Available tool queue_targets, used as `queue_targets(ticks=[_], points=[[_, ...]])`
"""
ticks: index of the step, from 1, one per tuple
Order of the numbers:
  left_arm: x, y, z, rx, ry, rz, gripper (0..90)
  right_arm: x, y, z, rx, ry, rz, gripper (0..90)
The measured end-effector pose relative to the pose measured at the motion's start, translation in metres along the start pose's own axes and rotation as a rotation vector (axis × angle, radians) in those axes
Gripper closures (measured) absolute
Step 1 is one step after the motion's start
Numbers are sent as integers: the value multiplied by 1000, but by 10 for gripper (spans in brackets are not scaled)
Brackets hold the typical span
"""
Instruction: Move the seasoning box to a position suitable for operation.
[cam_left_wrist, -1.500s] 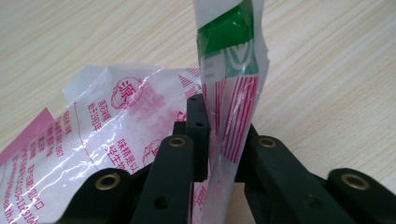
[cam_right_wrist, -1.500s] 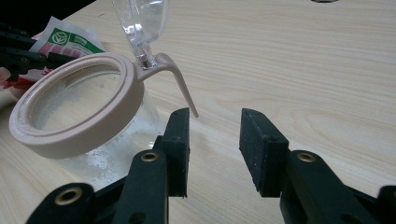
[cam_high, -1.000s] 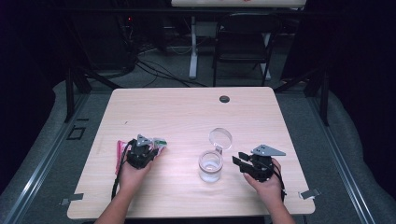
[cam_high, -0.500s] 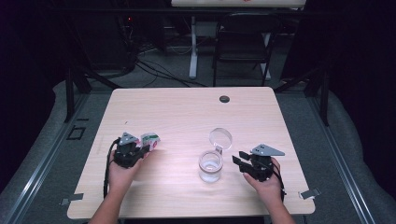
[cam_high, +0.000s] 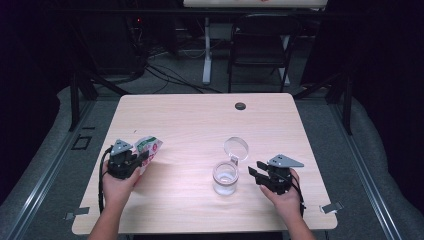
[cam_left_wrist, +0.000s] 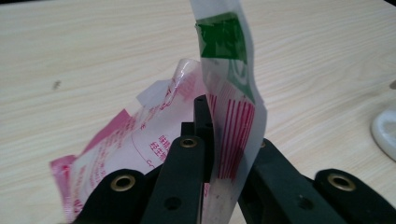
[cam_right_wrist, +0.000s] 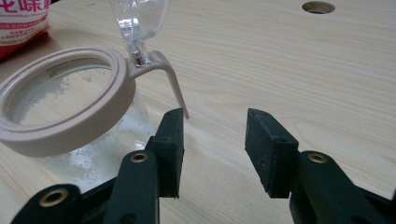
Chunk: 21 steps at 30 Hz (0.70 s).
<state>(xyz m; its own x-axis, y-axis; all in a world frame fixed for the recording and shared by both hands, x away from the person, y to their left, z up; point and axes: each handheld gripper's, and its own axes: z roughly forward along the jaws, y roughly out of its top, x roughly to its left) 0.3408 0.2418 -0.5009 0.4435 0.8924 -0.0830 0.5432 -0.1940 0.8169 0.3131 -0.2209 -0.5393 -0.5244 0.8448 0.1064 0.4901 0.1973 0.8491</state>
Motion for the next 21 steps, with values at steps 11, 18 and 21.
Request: queue_targets(ticks=[11, 18, 21], points=[[14, 6, -24, -62, 60, -23, 900, 1, 0, 0, 0, -1, -3, 576], [21, 10, -36, -78, 129, -21, 900, 0, 0, 0, -1, -4, -2, 576], [24, 12, -38, -86, 140, -22, 900, 1, 0, 0, 0, 0, 2, 576]])
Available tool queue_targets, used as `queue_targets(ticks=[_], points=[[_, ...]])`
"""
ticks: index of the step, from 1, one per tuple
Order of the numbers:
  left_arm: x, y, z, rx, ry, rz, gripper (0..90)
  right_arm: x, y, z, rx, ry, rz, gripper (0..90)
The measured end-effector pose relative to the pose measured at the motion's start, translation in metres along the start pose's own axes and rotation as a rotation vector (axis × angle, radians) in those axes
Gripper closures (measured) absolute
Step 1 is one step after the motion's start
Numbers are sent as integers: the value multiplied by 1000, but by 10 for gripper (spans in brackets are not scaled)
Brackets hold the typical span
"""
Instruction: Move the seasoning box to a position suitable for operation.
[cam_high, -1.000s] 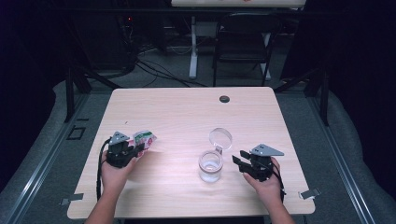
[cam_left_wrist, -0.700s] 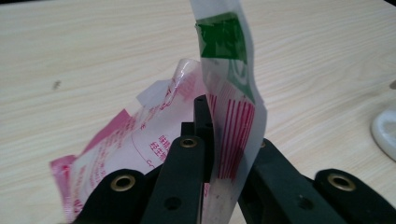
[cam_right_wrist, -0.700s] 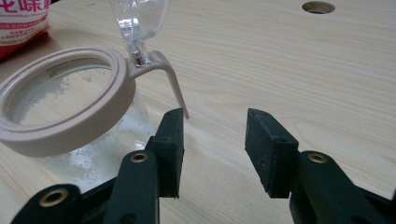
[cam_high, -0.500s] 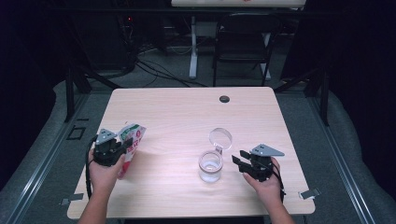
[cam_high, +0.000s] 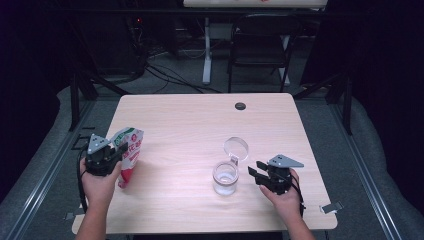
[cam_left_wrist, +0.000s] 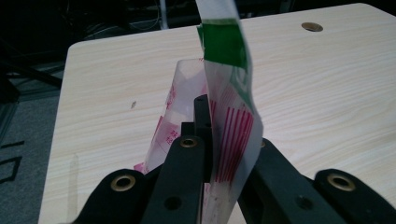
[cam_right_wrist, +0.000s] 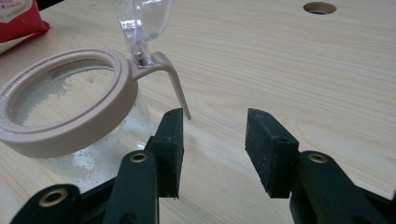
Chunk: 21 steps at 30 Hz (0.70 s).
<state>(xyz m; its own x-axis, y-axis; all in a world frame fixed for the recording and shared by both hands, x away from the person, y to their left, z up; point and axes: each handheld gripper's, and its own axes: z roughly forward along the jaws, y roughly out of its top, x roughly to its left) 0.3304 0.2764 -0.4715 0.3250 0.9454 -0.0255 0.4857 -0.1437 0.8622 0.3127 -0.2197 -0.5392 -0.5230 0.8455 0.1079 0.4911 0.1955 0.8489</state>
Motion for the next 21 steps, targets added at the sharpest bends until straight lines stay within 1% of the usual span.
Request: queue_targets(ticks=[2, 3, 7, 11, 14, 16, 18, 21], points=[[2, 1, -1, -1, 3, -3, 900, 1, 0, 0, 2, 3, 2, 577], [2, 2, -1, -5, 12, 0, 900, 1, 0, 0, 3, 2, -2, 577], [3, 8, -3, 0, 42, 29, 900, 1, 0, 0, 3, -1, -7, 578], [4, 12, -5, -20, 52, 31, 900, 1, 0, 0, 2, 0, -11, 579], [2, 14, -9, -41, 70, 38, 900, 2, -1, -1, -6, 2, -7, 579], [1, 16, -11, -44, 70, 51, 900, 1, -1, -4, -3, -6, -8, 579], [-1, 19, -13, -51, 57, 55, 900, 0, -2, -6, -12, -9, -9, 579], [-5, 23, -14, -41, 34, 65, 900, -1, -3, -9, -11, -11, -5, 579]])
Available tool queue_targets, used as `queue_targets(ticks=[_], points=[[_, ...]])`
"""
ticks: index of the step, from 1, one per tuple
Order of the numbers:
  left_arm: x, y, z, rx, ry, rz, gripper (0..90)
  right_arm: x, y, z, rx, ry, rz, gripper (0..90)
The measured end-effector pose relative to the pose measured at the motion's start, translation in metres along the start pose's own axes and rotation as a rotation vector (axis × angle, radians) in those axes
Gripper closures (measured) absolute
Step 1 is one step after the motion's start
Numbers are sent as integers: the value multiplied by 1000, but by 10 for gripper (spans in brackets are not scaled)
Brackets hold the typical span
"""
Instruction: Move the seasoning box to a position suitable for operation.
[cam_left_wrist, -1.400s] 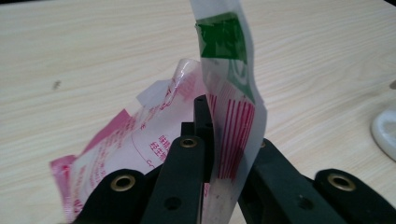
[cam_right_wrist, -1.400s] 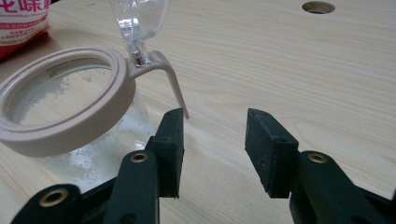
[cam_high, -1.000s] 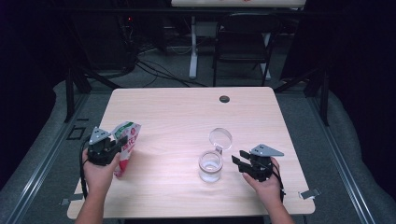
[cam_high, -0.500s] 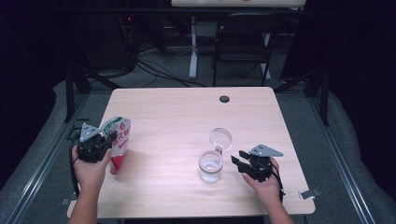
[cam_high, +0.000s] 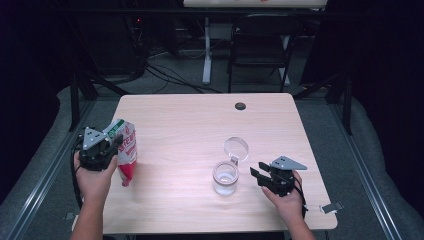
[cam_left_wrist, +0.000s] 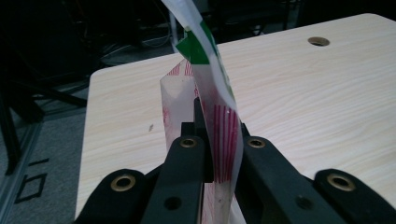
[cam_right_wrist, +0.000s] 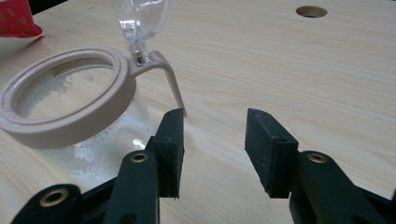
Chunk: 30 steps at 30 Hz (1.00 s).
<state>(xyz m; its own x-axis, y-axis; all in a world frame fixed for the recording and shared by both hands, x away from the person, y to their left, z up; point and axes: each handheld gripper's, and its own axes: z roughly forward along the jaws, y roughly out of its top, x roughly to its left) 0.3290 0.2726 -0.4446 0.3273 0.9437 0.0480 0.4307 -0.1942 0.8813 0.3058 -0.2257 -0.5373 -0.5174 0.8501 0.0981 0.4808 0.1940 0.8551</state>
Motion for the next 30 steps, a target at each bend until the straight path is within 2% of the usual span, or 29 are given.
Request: queue_targets(ticks=[5, 11, 15, 20, 22, 30], points=[[-9, 6, 1, -9, -52, 8, 900, -1, -3, -2, 7, -3, 1, 578], [-29, 13, 8, -7, -119, 52, 900, -3, -6, -9, 4, 3, -3, 577], [-45, 17, 13, 1, -181, 85, 900, -4, -9, -12, -7, 4, -7, 585], [-64, 19, 21, 11, -250, 118, 900, 0, -10, -16, 7, -8, -53, 629], [-70, 19, 24, 12, -292, 119, 900, 1, -11, -16, 7, -6, -65, 653], [-91, 21, 28, 3, -368, 148, 900, 4, -9, -20, 27, 15, -101, 700]])
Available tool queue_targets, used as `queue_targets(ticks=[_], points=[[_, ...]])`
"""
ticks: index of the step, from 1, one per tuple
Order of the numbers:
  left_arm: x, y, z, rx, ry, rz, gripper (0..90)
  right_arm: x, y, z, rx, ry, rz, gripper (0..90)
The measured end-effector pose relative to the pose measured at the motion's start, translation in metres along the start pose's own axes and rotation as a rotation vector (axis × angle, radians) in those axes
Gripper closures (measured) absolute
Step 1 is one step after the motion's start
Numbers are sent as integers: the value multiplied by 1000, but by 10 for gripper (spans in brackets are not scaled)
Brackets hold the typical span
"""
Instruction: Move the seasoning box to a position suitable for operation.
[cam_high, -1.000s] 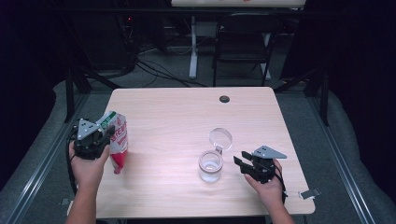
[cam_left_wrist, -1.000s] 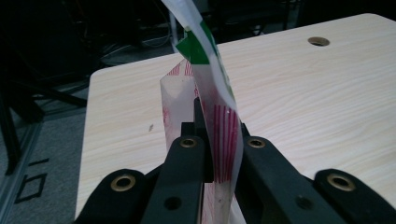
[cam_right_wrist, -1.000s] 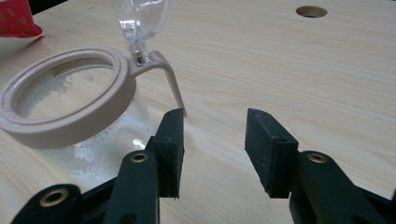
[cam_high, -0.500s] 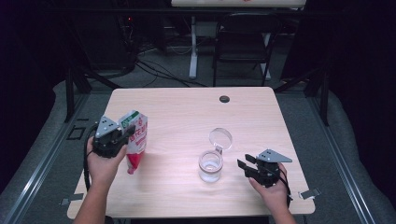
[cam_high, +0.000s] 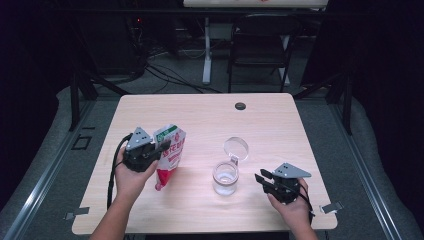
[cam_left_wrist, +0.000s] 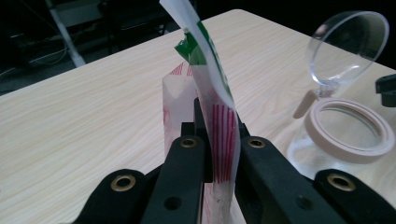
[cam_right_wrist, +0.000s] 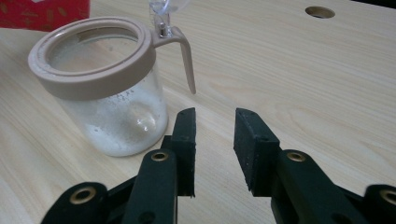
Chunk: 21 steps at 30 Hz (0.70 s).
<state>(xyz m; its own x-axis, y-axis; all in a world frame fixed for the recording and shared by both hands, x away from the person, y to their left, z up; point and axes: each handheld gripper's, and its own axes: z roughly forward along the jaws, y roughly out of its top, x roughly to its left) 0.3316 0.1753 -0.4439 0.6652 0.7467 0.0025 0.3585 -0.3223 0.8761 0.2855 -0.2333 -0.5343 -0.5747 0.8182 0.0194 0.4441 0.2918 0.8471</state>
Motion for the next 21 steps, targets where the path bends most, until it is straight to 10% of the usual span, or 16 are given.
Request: queue_targets(ticks=[9, 14, 21], points=[[-31, 6, 9, 2, -78, 79, 900, 10, 21, -16, -55, 20, -50, 752], [-42, 1, 16, -1, -163, 70, 900, 17, 33, -25, -86, 63, -64, 772], [-45, -4, 12, 9, -172, 70, 900, 33, 58, -32, -106, 157, -110, 751]])
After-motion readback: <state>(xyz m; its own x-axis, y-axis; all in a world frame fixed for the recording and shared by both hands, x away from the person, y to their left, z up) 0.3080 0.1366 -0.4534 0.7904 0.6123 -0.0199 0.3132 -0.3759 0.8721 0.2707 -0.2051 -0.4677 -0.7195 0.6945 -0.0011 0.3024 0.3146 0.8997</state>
